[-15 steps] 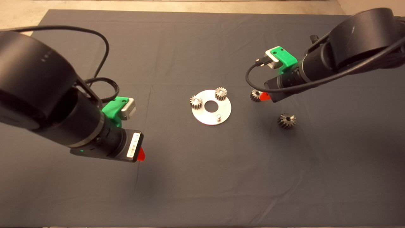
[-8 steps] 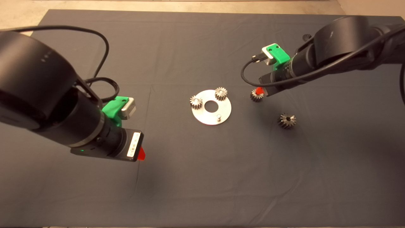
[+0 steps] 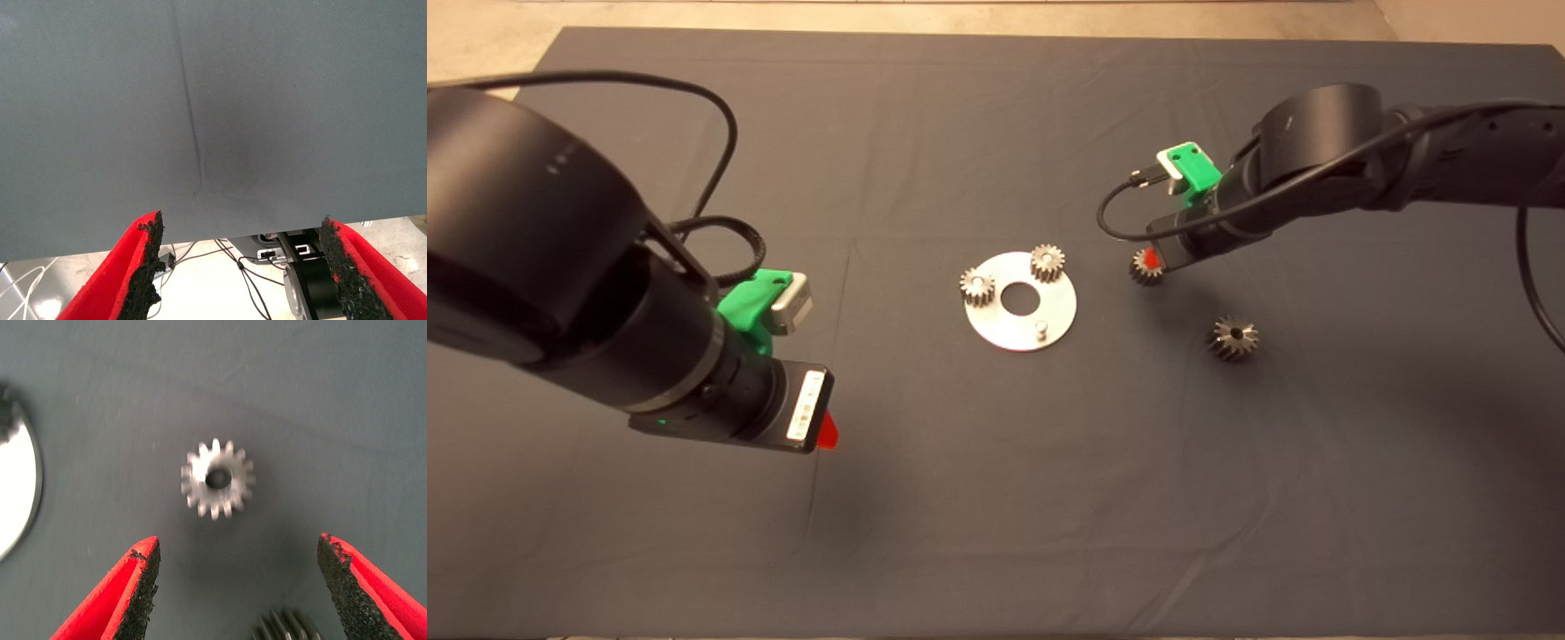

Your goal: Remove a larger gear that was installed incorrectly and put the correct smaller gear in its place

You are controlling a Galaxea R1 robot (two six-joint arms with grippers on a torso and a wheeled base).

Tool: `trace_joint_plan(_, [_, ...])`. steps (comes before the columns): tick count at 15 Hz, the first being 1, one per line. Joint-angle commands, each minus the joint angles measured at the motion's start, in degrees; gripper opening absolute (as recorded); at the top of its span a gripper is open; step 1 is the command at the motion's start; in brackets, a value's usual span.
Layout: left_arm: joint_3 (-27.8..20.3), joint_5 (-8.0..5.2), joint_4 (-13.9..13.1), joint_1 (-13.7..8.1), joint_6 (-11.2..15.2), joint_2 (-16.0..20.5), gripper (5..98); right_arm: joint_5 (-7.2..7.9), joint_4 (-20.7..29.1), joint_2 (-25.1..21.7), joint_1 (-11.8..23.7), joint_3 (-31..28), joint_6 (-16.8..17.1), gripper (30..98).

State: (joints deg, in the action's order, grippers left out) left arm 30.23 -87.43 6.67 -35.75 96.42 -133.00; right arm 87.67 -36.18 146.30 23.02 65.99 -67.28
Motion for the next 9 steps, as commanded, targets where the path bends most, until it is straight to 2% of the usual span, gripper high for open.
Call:
trace_joint_plan(1, [-0.45, -6.61, 0.36, -0.5, 0.26, -0.21, 59.2, 7.33, 7.64, 6.98, 4.08, 12.79, 0.62, 62.8])
trace_joint_plan(4, [-0.8, -6.61, 0.36, -0.55, 0.26, -0.12, 59.2, 7.33, 14.53, 11.11, 5.76, 21.21, 2.28, 62.8])
trace_joint_plan(7, [-0.89, -6.61, 0.36, -0.52, 0.31, -0.12, 59.2, 7.33, 20.59, 12.57, 8.57, 23.73, 2.42, 62.8])
trace_joint_plan(9, [-0.8, -6.53, 0.36, -0.47, 0.35, -0.21, 59.2, 7.33, 26.37, 12.57, 10.46, 24.52, 2.42, 62.8])
